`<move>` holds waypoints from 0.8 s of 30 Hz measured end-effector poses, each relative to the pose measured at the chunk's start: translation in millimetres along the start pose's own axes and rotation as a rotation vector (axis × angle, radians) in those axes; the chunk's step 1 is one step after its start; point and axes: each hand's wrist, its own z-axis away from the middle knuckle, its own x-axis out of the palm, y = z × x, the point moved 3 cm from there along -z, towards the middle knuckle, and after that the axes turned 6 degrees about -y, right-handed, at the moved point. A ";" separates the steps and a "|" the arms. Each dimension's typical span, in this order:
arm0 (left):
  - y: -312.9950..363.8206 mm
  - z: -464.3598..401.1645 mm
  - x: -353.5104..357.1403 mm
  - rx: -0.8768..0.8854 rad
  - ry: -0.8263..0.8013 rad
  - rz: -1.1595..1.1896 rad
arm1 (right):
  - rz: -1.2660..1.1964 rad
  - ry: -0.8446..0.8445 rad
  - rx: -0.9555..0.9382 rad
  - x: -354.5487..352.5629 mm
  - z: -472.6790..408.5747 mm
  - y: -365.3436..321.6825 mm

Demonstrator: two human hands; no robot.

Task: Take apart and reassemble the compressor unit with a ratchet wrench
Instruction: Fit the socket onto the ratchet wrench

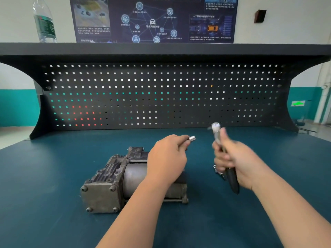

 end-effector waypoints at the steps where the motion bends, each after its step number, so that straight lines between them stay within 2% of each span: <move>1: -1.9 -1.2 -3.5 -0.028 0.021 -0.015 | -0.143 0.080 -0.028 -12.3 -2.3 -3.7; 3: -4.2 -2.7 -10.7 -0.074 0.077 -0.020 | -0.245 0.274 -0.039 -41.8 -2.9 -9.3; 6: 18.9 -1.2 -10.4 0.033 0.128 0.046 | 0.152 0.482 0.077 -76.0 -1.5 0.7; 8: 45.4 -2.5 1.8 0.100 0.096 0.152 | 0.409 0.473 0.177 -79.4 -5.3 15.9; 9: 54.5 -7.0 12.3 0.075 0.054 0.188 | 0.510 0.446 0.220 -78.2 -8.5 23.0; 12: 62.8 -26.7 53.0 -0.229 -0.167 0.187 | 0.669 0.412 0.309 -74.2 -17.9 35.3; 14: 57.4 -32.5 78.2 -0.395 -0.327 0.004 | 0.694 0.428 0.348 -75.2 -21.9 38.7; 17: 39.5 -31.9 111.7 -0.425 -0.470 -0.288 | 0.721 0.442 0.352 -78.9 -26.3 42.5; 19: 26.0 -32.0 126.4 -0.433 -0.452 -0.362 | 0.744 0.435 0.343 -79.1 -29.8 45.2; 24: 8.7 -36.1 139.6 -0.557 -0.360 -0.311 | 0.748 0.420 0.356 -78.1 -39.7 55.8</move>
